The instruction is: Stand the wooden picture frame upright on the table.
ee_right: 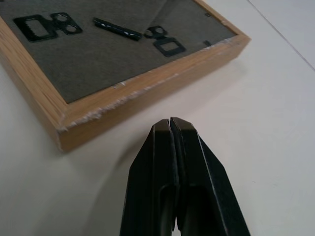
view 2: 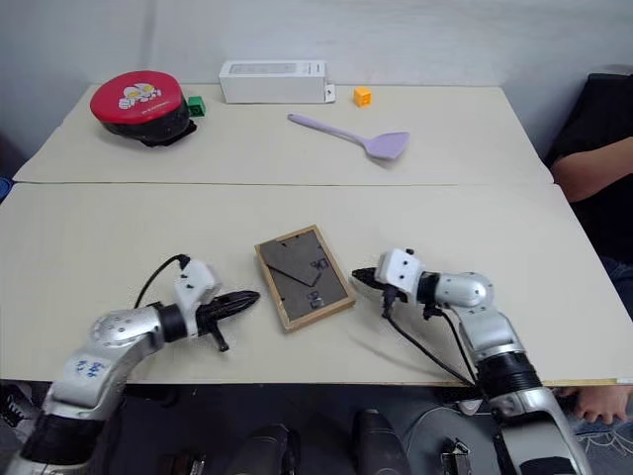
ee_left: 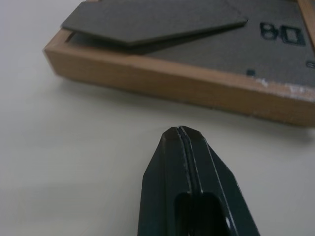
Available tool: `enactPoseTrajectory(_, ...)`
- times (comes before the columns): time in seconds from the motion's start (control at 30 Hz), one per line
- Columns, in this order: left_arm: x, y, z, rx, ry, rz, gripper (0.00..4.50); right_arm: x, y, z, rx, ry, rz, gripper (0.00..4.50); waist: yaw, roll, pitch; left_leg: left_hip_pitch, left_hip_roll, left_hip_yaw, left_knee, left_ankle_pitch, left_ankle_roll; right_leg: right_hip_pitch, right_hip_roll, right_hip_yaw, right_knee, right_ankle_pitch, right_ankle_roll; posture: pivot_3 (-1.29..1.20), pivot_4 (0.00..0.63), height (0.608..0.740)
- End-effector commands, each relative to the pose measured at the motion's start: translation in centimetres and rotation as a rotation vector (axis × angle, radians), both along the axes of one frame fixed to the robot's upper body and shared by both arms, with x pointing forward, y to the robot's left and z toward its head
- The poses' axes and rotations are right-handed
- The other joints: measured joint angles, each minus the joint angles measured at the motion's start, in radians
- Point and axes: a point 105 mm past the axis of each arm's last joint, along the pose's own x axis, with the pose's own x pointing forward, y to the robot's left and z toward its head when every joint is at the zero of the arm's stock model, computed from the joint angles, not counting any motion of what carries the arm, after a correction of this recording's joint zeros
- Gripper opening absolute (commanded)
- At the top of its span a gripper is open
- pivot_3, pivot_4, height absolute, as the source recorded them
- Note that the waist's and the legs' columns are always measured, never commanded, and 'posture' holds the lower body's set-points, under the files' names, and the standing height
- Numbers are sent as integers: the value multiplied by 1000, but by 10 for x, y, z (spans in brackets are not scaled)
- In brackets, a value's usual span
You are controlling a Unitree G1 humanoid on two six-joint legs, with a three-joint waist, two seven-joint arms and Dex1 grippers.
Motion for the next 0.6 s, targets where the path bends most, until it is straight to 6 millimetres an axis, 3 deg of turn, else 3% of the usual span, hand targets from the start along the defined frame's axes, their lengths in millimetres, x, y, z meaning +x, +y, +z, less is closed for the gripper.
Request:
enactPoseTrajectory(0.03, 11, -3, 2, 18, -21, 18, 13, -4, 8, 14, 21, -37, 28, 0, 0, 0, 0, 0, 0, 0, 0, 0, 0, 0, 0, 0, 0, 0, 0, 0, 150, 740)
enactPoseTrajectory(0.43, 34, -17, 6, 10, -67, 13, 13, -34, 15, 9, 28, 13, 24, 0, 15, 0, 0, 0, 0, 0, 1, 0, -1, 0, 0, 0, 2, 0, 0, 0, 150, 740)
enactPoseTrajectory(0.53, 31, -6, 5, 26, -36, 24, 13, -33, 4, 8, 2, 7, -9, 0, 18, 0, 0, 0, 0, 0, 1, 0, -1, 0, 0, 0, 2, 0, 0, 0, 150, 740)
enactPoseTrajectory(0.6, 27, 11, 4, 8, 26, 68, 384, -33, -4, 10, -10, 7, -22, 0, 19, 0, 0, 0, 0, 0, 1, 0, -1, 0, 0, 0, 2, 0, 0, 0, 150, 740)
